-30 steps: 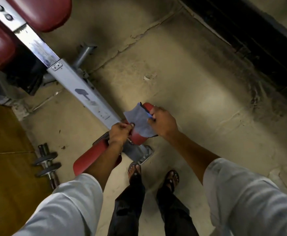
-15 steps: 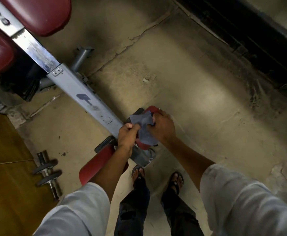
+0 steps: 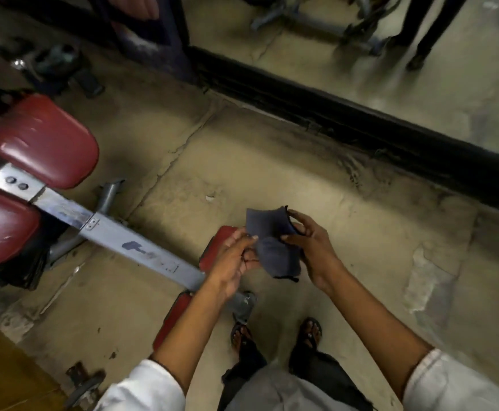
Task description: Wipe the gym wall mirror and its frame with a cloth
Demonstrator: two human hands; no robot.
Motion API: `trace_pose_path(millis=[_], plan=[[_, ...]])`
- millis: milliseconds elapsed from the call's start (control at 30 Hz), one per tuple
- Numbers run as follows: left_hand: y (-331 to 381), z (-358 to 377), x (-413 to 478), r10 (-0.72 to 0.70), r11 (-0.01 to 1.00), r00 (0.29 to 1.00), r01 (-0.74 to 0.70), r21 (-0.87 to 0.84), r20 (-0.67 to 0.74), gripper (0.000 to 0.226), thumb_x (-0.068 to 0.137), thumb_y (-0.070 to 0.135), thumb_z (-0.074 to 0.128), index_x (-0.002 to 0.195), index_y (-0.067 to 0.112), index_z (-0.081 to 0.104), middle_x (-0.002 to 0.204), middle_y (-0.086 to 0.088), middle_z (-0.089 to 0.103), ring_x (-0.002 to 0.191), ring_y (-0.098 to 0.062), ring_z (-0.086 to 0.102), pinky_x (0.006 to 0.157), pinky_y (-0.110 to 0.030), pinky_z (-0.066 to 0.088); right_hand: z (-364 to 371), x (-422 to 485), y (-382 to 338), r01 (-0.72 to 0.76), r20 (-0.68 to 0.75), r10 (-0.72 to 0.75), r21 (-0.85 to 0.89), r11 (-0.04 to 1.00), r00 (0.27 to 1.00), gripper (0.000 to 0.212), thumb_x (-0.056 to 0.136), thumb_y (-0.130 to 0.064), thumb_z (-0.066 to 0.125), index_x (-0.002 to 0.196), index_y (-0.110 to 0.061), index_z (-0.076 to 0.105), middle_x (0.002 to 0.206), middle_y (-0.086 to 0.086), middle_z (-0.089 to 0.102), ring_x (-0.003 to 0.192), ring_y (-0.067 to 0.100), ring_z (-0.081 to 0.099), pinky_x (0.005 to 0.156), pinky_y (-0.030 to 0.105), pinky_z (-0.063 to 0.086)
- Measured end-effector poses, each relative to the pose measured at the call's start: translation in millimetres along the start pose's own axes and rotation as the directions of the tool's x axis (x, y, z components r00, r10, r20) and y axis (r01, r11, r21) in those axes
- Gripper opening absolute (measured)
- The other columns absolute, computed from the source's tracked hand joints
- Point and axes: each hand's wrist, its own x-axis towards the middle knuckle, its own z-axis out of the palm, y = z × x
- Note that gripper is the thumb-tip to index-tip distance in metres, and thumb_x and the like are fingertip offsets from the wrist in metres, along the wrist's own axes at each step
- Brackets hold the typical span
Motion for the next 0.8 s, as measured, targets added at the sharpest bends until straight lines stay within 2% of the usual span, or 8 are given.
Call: trace_pose_path(millis=[133, 200, 267, 433, 500, 600, 667, 800], plan=[[23.8, 87.2, -15.4, 0.124, 0.986, 0.979, -0.140, 0.089, 0.163, 0.027, 0.105, 0.000, 0.052, 0.117, 0.007, 0.075, 0.113, -0.017, 0.078, 0.096, -0.028, 0.076, 0.078, -0.037, 0.063, -49.9, -48.7, -60.7, 0.183, -0.003, -0.183, 0.064, 0.981, 0.983, 0.036, 0.089, 0.019, 0.047, 0.106, -0.003, 0.070, 0.101, 0.005, 0.076, 0.091, 0.017, 0.072, 0.071, 0.025, 0.056], [30.1, 131.7, -24.1, 0.188, 0.943, 0.952, -0.244, 0.226, 0.243, 0.028, 0.103, -0.006, 0.046, 0.104, 0.004, 0.072, 0.101, -0.007, 0.081, 0.091, -0.021, 0.077, 0.075, -0.035, 0.063, -81.7, -67.6, -85.5, 0.254, -0.021, -0.253, 0.075, 0.964, 0.967, 0.032, 0.084, 0.015, 0.040, 0.082, -0.006, 0.064, 0.092, 0.006, 0.073, 0.086, 0.016, 0.069, 0.072, 0.028, 0.053], [32.1, 175.4, -28.9, 0.250, 0.850, 0.906, -0.374, 0.371, 0.342, 0.030, 0.096, -0.010, 0.048, 0.086, 0.007, 0.070, 0.102, -0.015, 0.077, 0.092, -0.027, 0.075, 0.076, -0.036, 0.061, -120.2, -81.4, -105.4, 0.303, -0.025, -0.303, 0.145, 0.942, 0.953, 0.024, 0.080, 0.005, 0.042, 0.073, -0.010, 0.060, 0.103, 0.010, 0.073, 0.097, 0.021, 0.070, 0.077, 0.029, 0.056], [18.2, 291.3, -44.5, 0.470, 0.492, 0.689, -0.723, 0.485, 0.551, 0.039, 0.094, 0.001, 0.054, 0.066, 0.021, 0.072, 0.096, -0.010, 0.059, 0.094, -0.011, 0.064, 0.087, -0.021, 0.048, -223.5, -110.0, -146.7, 0.324, -0.092, -0.314, 0.385, 0.864, 0.945, 0.033, 0.104, -0.009, 0.039, 0.093, -0.005, 0.070, 0.113, 0.018, 0.075, 0.114, 0.030, 0.069, 0.099, 0.041, 0.056], [-0.7, 344.0, -48.2, 0.528, 0.333, 0.563, -0.826, 0.456, 0.636, 0.028, 0.089, 0.015, 0.057, 0.068, 0.021, 0.073, 0.095, -0.014, 0.055, 0.094, -0.012, 0.060, 0.090, -0.021, 0.045, -270.5, -122.2, -159.4, 0.368, -0.166, -0.333, 0.276, 0.888, 0.928, 0.021, 0.104, -0.012, 0.055, 0.120, -0.004, 0.067, 0.128, 0.020, 0.070, 0.120, 0.030, 0.068, 0.104, 0.046, 0.054], [-33.9, 418.7, -45.5, 0.577, 0.253, 0.456, -0.889, 0.382, 0.678, 0.031, 0.088, 0.004, 0.051, 0.080, 0.018, 0.078, 0.103, -0.015, 0.056, 0.101, -0.019, 0.060, 0.093, -0.026, 0.047, -340.3, -132.1, -174.5, 0.429, -0.235, -0.397, 0.100, 0.898, 0.887, 0.051, 0.088, 0.001, 0.075, 0.134, -0.017, 0.061, 0.134, 0.012, 0.068, 0.122, 0.028, 0.069, 0.101, 0.045, 0.057], [-51.1, 464.7, -48.8, 0.568, 0.292, 0.475, -0.880, 0.375, 0.673, 0.040, 0.093, -0.005, 0.048, 0.106, 0.018, 0.078, 0.114, -0.013, 0.063, 0.110, -0.018, 0.065, 0.101, -0.029, 0.052, -378.2, -142.1, -186.5, 0.476, -0.289, -0.437, 0.076, 0.876, 0.852, 0.053, 0.084, 0.005, 0.072, 0.129, -0.021, 0.063, 0.129, 0.011, 0.071, 0.119, 0.029, 0.070, 0.099, 0.044, 0.059], [-72.6, 548.0, -63.1, 0.365, 0.613, 0.727, -0.658, 0.437, 0.581, 0.026, 0.108, 0.025, 0.054, 0.125, 0.016, 0.071, 0.123, -0.005, 0.076, 0.119, -0.022, 0.070, 0.112, -0.049, 0.051, -448.5, -166.3, -211.3, 0.579, -0.420, -0.499, 0.081, 0.812, 0.758, 0.049, 0.086, 0.010, 0.065, 0.125, -0.018, 0.064, 0.122, 0.015, 0.074, 0.114, 0.029, 0.071, 0.097, 0.041, 0.058]])
